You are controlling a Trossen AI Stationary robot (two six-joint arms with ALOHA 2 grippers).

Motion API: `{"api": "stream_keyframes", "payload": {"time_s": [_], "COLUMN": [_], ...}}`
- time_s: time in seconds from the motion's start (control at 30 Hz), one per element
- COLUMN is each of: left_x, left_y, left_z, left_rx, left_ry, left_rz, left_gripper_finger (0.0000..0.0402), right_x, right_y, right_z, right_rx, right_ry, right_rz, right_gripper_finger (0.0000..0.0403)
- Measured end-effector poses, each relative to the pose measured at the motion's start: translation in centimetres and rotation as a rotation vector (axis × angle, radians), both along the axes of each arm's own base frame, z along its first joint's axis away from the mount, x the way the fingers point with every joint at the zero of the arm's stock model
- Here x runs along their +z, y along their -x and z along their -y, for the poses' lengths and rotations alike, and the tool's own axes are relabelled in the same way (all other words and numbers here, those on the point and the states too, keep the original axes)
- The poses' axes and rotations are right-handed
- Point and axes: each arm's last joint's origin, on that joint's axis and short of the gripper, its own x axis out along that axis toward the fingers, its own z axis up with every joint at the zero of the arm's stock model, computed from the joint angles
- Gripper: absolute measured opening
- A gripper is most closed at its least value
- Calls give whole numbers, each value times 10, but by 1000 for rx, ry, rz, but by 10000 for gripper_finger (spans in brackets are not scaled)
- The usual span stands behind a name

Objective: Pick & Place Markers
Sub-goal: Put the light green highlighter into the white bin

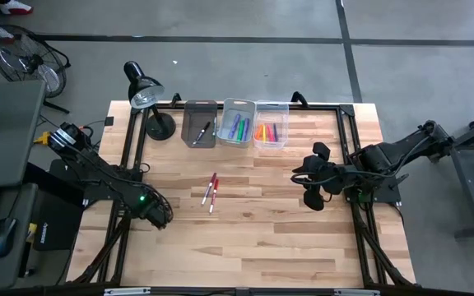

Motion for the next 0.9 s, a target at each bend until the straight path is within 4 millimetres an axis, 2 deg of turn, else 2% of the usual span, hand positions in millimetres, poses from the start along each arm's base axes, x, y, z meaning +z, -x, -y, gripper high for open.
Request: {"api": "stream_keyframes", "payload": {"time_s": [0.23,0.63,0.9], "left_x": [-1,0,-1], "left_y": [-2,-9,-13], "left_z": [-5,-26,-41], "left_rx": [29,53,-25], "left_ry": [-16,-68,-52], "left_rz": [-3,-31,-42], "left_gripper_finger": [175,175,175], "right_x": [0,0,0], "right_y": [0,0,0], "right_z": [0,0,0], "right_rx": [1,5,4], "right_ry": [1,-4,-7], "right_rz": [0,-2,-2], "right_gripper_finger": [103,103,103]}}
